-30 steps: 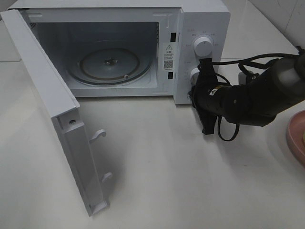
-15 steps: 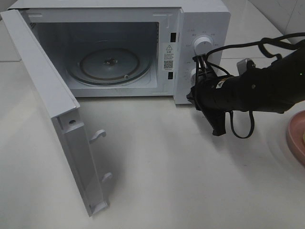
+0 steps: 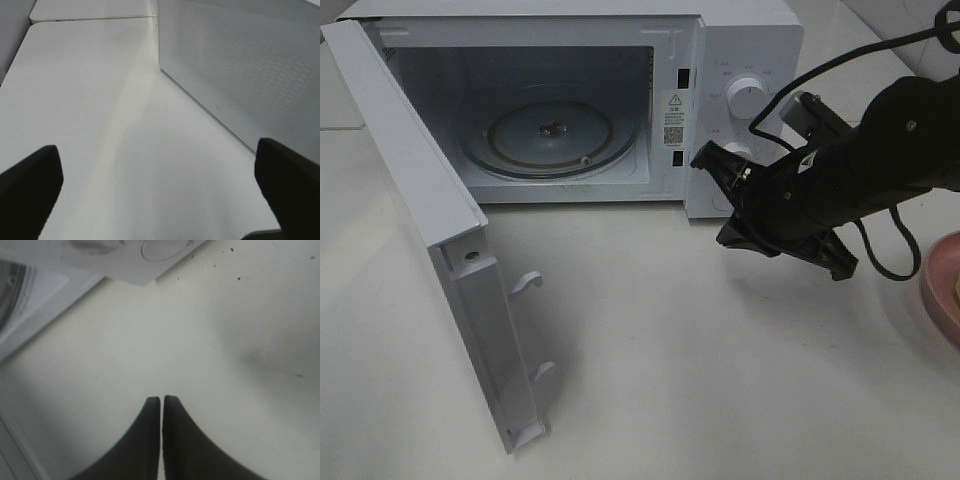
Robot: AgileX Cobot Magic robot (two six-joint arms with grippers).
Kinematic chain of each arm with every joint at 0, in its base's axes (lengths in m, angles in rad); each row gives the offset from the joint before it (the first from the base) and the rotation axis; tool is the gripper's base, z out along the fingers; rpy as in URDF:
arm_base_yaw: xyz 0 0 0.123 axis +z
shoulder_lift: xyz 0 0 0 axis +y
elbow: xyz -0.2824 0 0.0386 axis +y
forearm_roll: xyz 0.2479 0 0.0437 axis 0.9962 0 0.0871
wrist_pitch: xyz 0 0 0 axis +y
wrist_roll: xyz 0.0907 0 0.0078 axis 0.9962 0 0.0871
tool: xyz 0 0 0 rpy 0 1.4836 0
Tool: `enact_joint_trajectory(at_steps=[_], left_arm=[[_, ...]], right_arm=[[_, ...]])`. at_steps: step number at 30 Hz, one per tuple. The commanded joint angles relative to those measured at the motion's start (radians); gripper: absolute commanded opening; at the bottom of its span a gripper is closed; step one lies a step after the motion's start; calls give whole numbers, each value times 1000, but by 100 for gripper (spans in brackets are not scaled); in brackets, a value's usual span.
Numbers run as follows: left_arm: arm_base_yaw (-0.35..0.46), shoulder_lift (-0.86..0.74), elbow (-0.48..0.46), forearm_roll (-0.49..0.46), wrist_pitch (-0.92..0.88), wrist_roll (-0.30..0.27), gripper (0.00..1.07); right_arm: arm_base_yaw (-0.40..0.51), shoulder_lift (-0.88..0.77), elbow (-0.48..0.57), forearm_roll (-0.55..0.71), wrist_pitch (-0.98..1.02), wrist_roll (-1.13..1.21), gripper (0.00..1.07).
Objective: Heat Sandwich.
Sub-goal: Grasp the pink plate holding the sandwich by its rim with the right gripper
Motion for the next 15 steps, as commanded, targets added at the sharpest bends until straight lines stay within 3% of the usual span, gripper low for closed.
enact_joint_trajectory(at_steps=[1,7,15], left_arm=[[-5,-26,1,-1,-14,-3,101],[-5,-26,1,-1,-14,-3,101],[-5,-26,1,-1,-14,-3,101]], right_arm=[[-2,-32,3,-16,127,-228,6],[-2,-57,3,-109,266,-454,8],[-11,-126,3,-273,424,-490,11]])
